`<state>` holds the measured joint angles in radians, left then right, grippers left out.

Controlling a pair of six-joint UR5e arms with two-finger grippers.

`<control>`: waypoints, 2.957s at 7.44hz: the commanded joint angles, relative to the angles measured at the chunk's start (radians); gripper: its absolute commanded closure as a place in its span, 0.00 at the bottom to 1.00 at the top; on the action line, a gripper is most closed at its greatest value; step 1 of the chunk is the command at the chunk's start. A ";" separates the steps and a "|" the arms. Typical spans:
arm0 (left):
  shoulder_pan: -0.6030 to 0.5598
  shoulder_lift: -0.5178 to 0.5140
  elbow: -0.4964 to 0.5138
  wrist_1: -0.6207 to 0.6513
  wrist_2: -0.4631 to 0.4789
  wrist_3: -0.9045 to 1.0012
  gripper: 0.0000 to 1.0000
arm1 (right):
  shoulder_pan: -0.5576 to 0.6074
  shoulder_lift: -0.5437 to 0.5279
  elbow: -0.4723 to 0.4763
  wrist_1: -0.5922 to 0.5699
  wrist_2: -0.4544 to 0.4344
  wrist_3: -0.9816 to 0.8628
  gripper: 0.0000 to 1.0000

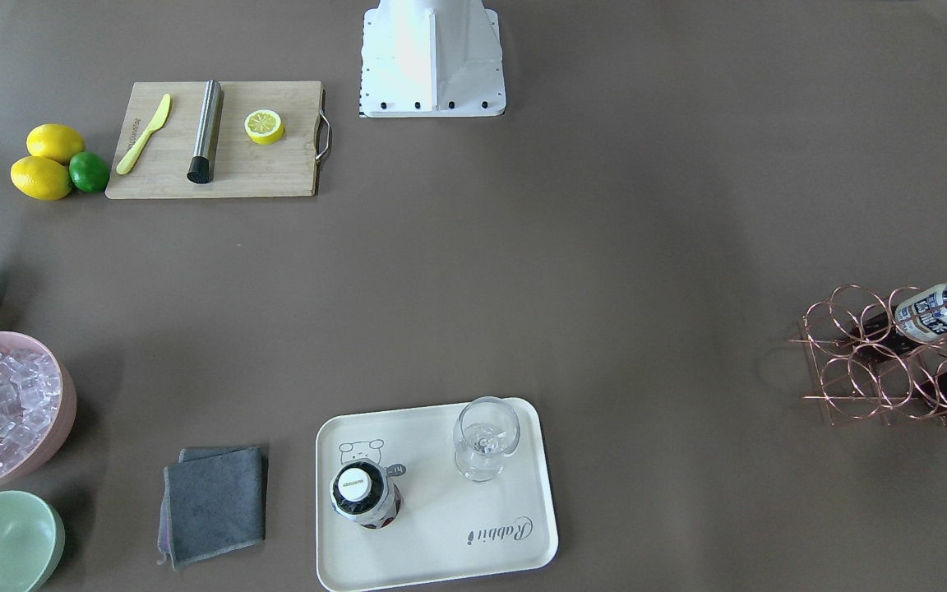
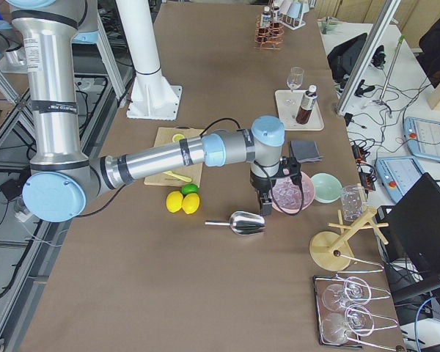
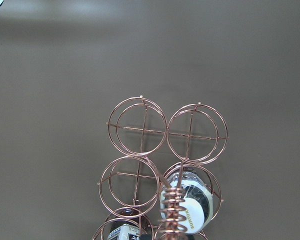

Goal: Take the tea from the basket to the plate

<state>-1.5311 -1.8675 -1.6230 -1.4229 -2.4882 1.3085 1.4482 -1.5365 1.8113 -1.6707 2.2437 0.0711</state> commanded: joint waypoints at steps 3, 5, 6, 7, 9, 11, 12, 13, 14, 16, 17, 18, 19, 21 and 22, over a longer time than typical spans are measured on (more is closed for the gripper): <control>0.017 -0.002 0.000 0.001 -0.020 -0.109 1.00 | 0.056 -0.030 -0.156 -0.011 0.132 -0.077 0.00; 0.017 0.001 0.003 0.002 -0.020 -0.109 0.81 | 0.067 -0.037 -0.158 -0.009 0.129 -0.080 0.00; 0.017 0.002 0.002 0.004 -0.021 -0.110 0.59 | 0.070 -0.054 -0.158 -0.009 0.125 -0.080 0.00; 0.017 0.002 0.000 0.006 -0.021 -0.109 0.09 | 0.090 -0.057 -0.152 -0.012 0.129 -0.080 0.00; 0.017 0.002 -0.001 0.007 -0.021 -0.110 0.02 | 0.121 -0.077 -0.153 -0.011 0.125 -0.080 0.00; 0.005 0.004 -0.003 0.009 -0.026 -0.110 0.02 | 0.170 -0.082 -0.147 -0.015 0.126 -0.080 0.00; -0.016 0.004 -0.003 0.051 -0.056 -0.112 0.02 | 0.176 -0.086 -0.147 -0.015 0.125 -0.080 0.00; -0.065 0.016 -0.003 0.115 -0.069 -0.110 0.02 | 0.181 -0.086 -0.138 -0.018 0.123 -0.080 0.00; -0.099 0.040 0.000 0.162 -0.067 -0.112 0.02 | 0.191 -0.086 -0.136 -0.020 0.123 -0.080 0.00; -0.179 0.045 0.061 0.243 -0.055 -0.120 0.02 | 0.189 -0.070 -0.126 -0.079 0.117 -0.071 0.00; -0.229 0.048 0.116 0.245 -0.055 -0.120 0.02 | 0.185 -0.067 -0.119 -0.107 0.117 -0.068 0.00; -0.242 0.047 0.168 0.243 -0.057 -0.138 0.02 | 0.173 -0.067 -0.115 -0.110 0.113 -0.067 0.00; -0.241 0.045 0.187 0.242 -0.055 -0.212 0.02 | 0.169 -0.067 -0.115 -0.110 0.106 -0.065 0.00; -0.230 0.044 0.184 0.237 -0.055 -0.559 0.02 | 0.172 -0.070 -0.115 -0.110 0.105 -0.067 0.00; -0.209 0.042 0.178 0.233 -0.057 -0.747 0.02 | 0.182 -0.074 -0.115 -0.110 0.102 -0.067 0.00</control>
<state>-1.7632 -1.8232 -1.4412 -1.1846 -2.5435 0.8701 1.6199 -1.6053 1.6962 -1.7804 2.3498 0.0052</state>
